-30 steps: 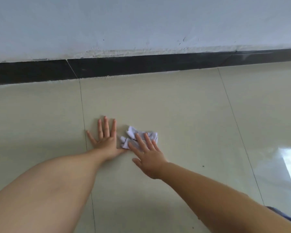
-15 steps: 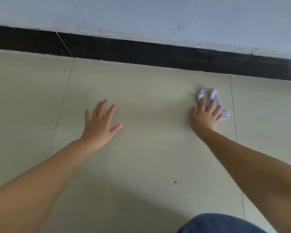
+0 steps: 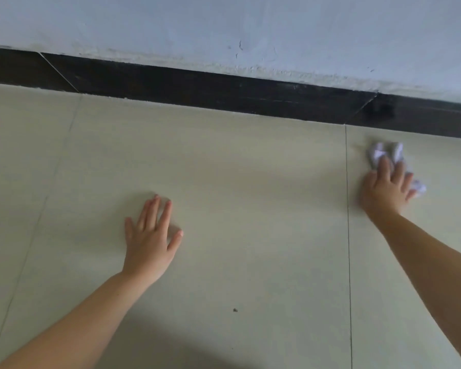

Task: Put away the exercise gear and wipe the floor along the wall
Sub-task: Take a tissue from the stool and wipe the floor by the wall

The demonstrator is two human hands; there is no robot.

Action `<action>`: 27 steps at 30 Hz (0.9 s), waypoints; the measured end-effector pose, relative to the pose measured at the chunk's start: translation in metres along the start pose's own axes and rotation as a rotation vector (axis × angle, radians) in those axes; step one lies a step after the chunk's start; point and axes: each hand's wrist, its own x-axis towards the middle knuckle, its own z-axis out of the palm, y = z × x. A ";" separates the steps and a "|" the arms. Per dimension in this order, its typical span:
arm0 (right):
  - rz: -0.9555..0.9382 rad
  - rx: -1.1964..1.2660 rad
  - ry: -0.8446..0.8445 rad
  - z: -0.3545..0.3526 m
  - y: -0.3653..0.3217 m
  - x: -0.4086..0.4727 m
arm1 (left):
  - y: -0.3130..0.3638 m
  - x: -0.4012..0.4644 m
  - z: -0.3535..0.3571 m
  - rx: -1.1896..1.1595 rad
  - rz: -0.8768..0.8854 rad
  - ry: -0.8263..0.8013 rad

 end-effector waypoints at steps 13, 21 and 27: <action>-1.030 -0.090 -0.354 0.073 -0.153 -0.331 | 0.001 0.016 -0.015 -0.267 -0.137 0.244; -0.096 -0.040 -0.103 0.022 0.019 -0.198 | 0.038 0.017 -0.016 -0.255 -0.014 0.124; -0.217 -0.027 -0.169 0.039 -0.033 -0.274 | 0.076 0.019 -0.015 -0.279 0.054 0.044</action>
